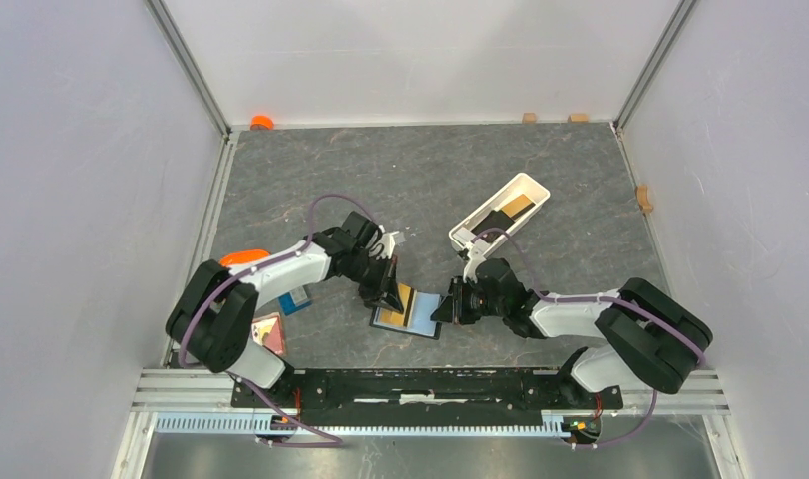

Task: Put the credit cards into the card holder
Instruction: Move the card holder to the center of the board.

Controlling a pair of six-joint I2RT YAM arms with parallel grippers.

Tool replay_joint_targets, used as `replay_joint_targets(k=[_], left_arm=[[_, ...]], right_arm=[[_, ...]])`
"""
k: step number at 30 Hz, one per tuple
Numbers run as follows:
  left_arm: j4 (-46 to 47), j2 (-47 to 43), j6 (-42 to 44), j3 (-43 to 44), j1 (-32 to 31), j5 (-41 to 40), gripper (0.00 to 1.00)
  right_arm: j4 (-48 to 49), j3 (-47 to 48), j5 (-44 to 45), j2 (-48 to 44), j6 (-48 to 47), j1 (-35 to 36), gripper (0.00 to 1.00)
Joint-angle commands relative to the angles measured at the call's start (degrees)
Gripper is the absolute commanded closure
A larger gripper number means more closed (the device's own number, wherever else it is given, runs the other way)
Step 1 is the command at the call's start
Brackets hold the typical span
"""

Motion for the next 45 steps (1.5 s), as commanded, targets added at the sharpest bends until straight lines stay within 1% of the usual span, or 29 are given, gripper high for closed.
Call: replay_joint_targets(k=[1, 5, 9, 18, 22, 25, 29, 34, 37, 45], left_arm=[[9.8, -5.7, -8.6, -3.7, -0.3, -0.5, 0.98], [14.2, -7.5, -11.9, -6.6, -0.4, -1.6, 0.98], [19.6, -5.8, -14.6, -9.1, -0.7, -0.6, 0.98], [22.2, -2.4, -14.6, -10.3, -0.5, -0.8, 0.98], [23.2, -1.3, -14.4, -11.2, -0.2, 0.8, 0.98], [23.6, -0.5, -14.3, -11.8, 0.4, 0.9, 0.98], [27.1, -1.4, -16.7, -14.5, 2.8, 1.1, 0.98], [28.0, -1.5, -18.0, -16.2, 3.9, 0.8, 0.98], [30.9, -1.6, -19.2, -17.5, 4.8, 0.8, 0.98], [32.4, -3.7, -20.2, -20.5, 7.9, -1.7, 0.98]], right_arm=[[-0.7, 1.6, 2.0, 1.9, -1.3, 0.3, 0.80], [-1.2, 1.2, 3.6, 2.0, -2.0, 0.3, 0.84], [-1.6, 2.4, 4.0, 3.1, -3.7, 0.2, 1.00], [-10.0, 8.2, 11.8, 5.8, -12.8, 0.1, 1.00], [-14.8, 11.6, 14.0, 8.6, -16.4, -0.1, 1.00], [-15.3, 12.5, 13.5, 9.9, -17.4, -0.2, 1.00], [-15.7, 12.9, 13.3, 10.7, -17.8, -0.2, 1.00], [-15.8, 13.0, 13.0, 11.0, -17.9, -0.2, 1.00], [-16.1, 13.0, 13.1, 10.9, -18.0, -0.2, 1.00], [-16.3, 13.0, 13.1, 11.0, -18.0, -0.2, 1.00]])
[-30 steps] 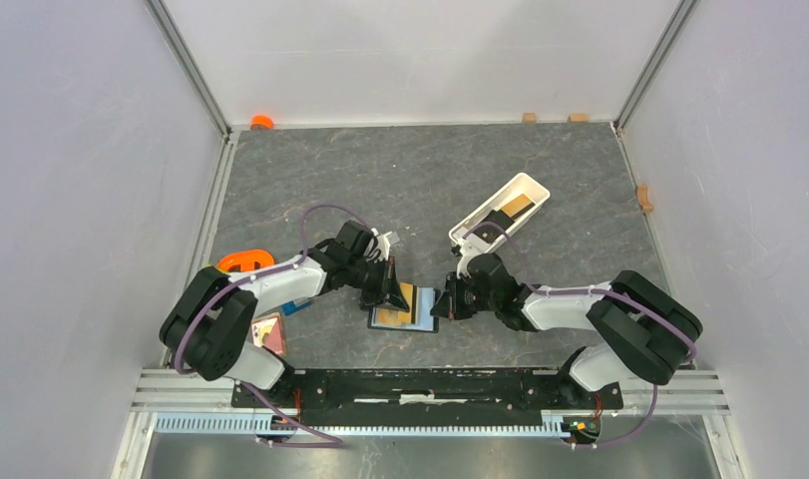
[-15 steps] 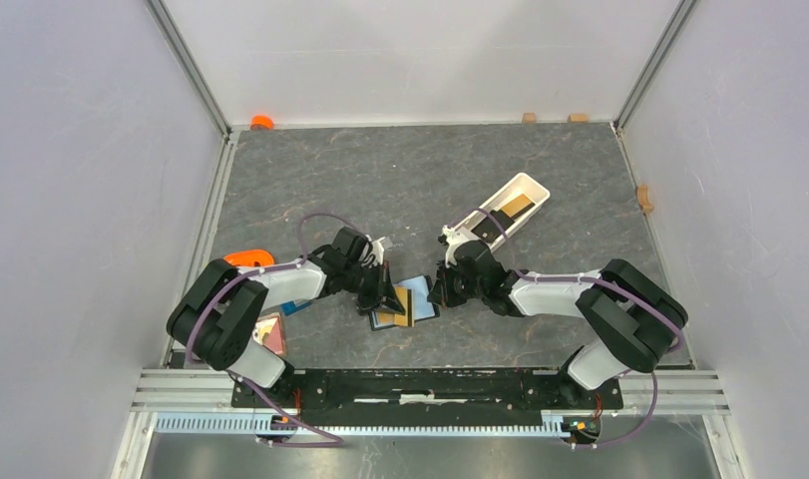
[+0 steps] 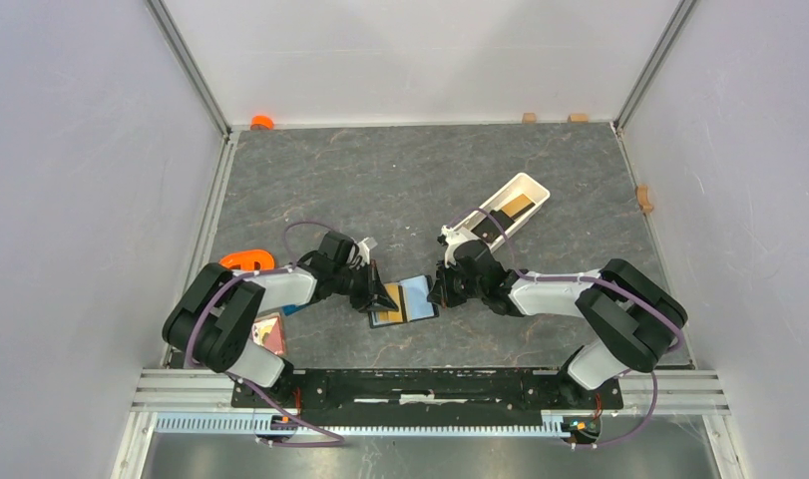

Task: Put the credit cards into the card holder
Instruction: Move the card holder to the center of the board, then insert the credit card into the card holder.

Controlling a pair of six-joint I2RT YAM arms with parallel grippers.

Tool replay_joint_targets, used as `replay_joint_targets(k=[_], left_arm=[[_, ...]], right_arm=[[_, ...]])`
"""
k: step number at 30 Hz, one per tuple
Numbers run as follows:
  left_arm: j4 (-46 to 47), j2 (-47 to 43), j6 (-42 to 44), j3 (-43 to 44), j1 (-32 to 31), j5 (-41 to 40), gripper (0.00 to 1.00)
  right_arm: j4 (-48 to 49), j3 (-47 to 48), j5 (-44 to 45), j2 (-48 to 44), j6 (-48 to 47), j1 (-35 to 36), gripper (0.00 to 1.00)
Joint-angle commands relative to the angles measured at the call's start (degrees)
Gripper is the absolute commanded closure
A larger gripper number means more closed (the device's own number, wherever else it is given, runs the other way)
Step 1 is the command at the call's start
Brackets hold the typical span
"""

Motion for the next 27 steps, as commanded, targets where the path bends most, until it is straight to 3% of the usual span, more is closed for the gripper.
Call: replay_joint_targets(k=[1, 27], left_arm=[[2.8, -1.8, -1.8, -1.6, 1.7, -2.0, 0.98], [8.5, 5.6, -2.2, -2.2, 2.9, 2.0, 0.98]], right_arm=[[-5.7, -0.1, 4.0, 2.4, -2.5, -0.1, 1.00], [-6.7, 0.5, 3.8, 2.6, -2.8, -0.1, 1.00]])
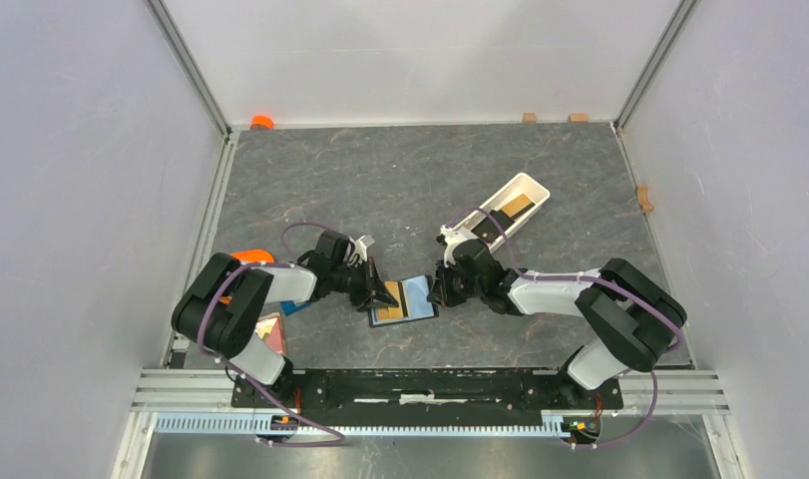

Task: Put the credit cards into the card holder
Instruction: Insert the credit card into the card holder.

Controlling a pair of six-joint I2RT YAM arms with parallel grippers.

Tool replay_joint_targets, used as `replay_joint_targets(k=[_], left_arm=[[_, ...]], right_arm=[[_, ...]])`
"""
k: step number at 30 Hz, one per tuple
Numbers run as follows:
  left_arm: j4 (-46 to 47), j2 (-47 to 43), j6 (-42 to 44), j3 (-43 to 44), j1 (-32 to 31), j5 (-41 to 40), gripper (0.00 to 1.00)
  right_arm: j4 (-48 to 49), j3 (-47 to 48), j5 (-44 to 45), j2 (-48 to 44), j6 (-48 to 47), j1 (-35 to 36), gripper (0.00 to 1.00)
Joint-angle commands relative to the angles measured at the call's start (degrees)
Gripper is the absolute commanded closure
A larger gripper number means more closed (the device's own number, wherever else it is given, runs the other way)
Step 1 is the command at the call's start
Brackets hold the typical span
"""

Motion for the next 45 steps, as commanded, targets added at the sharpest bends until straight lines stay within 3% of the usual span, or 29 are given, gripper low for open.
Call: replay_joint_targets(k=[1, 17, 31, 40, 45], left_arm=[[1.5, 1.6, -1.2, -1.2, 0.1, -2.0, 0.98], [-1.3, -0.6, -0.4, -1.5, 0.1, -3.6, 0.98], [6.2, 4.1, -4.3, -0.8, -0.6, -1.5, 0.98], [7.1, 5.1, -6.7, 0.4, -4.2, -5.7, 0.98], [3.6, 3.4, -5.7, 1.3, -4.7, -8.7, 0.89]], right_arm=[[-5.7, -0.2, 3.8, 2.4, -2.4, -0.1, 1.00], [-5.7, -0.3, 3.9, 2.2, -2.4, -0.1, 1.00], [-5.1, 0.2, 2.2, 2.7, -2.1, 0.0, 1.00], [-4.2, -0.4, 1.9, 2.0, -1.7, 0.1, 1.00], [-3.8, -0.6, 2.0, 2.0, -1.6, 0.1, 1.00]])
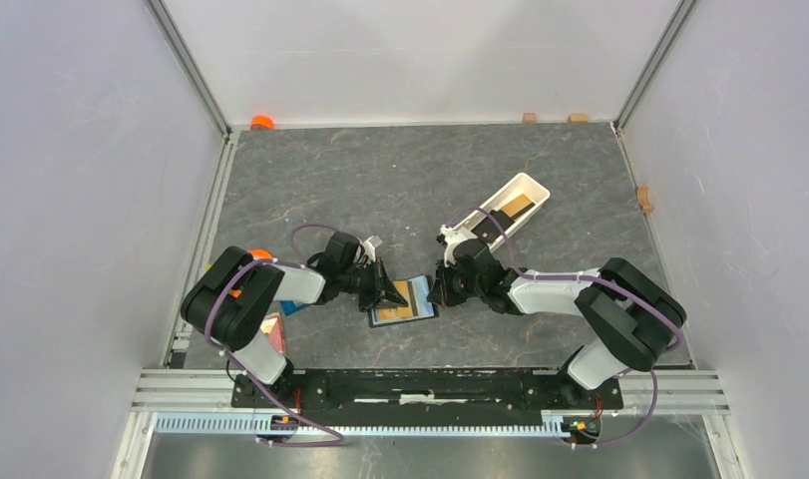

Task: Put the credit cards into the card holder
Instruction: Insert the credit card into the card holder.

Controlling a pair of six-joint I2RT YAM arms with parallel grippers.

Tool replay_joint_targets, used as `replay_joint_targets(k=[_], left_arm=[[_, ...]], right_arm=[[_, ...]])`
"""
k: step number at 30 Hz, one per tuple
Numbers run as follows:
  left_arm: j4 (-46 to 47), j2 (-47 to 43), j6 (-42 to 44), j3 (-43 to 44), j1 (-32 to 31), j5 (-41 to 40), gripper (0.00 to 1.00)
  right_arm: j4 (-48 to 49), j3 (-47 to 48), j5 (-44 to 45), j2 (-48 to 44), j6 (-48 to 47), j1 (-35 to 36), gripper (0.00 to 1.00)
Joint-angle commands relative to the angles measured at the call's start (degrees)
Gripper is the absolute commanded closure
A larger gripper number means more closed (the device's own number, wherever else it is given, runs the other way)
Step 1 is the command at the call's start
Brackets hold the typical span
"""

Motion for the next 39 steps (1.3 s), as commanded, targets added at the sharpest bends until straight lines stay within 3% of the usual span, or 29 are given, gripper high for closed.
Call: replay_joint_targets(k=[1, 9, 12, 17, 21, 39], left_arm=[[-6.6, -1.1, 1.3, 1.9, -0.9, -8.2, 0.85], [-24.5, -9.8, 8.6, 7.6, -0.8, -17.0, 0.52], [-29.0, -12.9, 10.2, 9.0, -0.9, -18.7, 0.45], [-29.7, -16.2, 9.5, 8.6, -0.9, -17.3, 0.44], [-24.7, -16.2, 6.2, 6.1, -1.1, -13.7, 0.44], [-14.3, -6.5, 1.7, 6.1, -5.8, -11.9, 0.47]], right_arm=[[-3.6, -0.8, 2.7, 1.8, -1.6, 0.1, 1.00], [-3.6, -1.1, 3.4, 1.6, -1.7, 0.1, 1.00], [-3.6, -1.2, 3.5, 1.5, -1.7, 0.1, 1.00], [-3.5, -1.3, 3.5, 1.5, -1.7, 0.1, 1.00], [-3.4, -1.4, 3.5, 1.5, -1.6, 0.1, 1.00], [-2.7, -1.7, 2.8, 0.7, -1.1, 0.1, 1.00]])
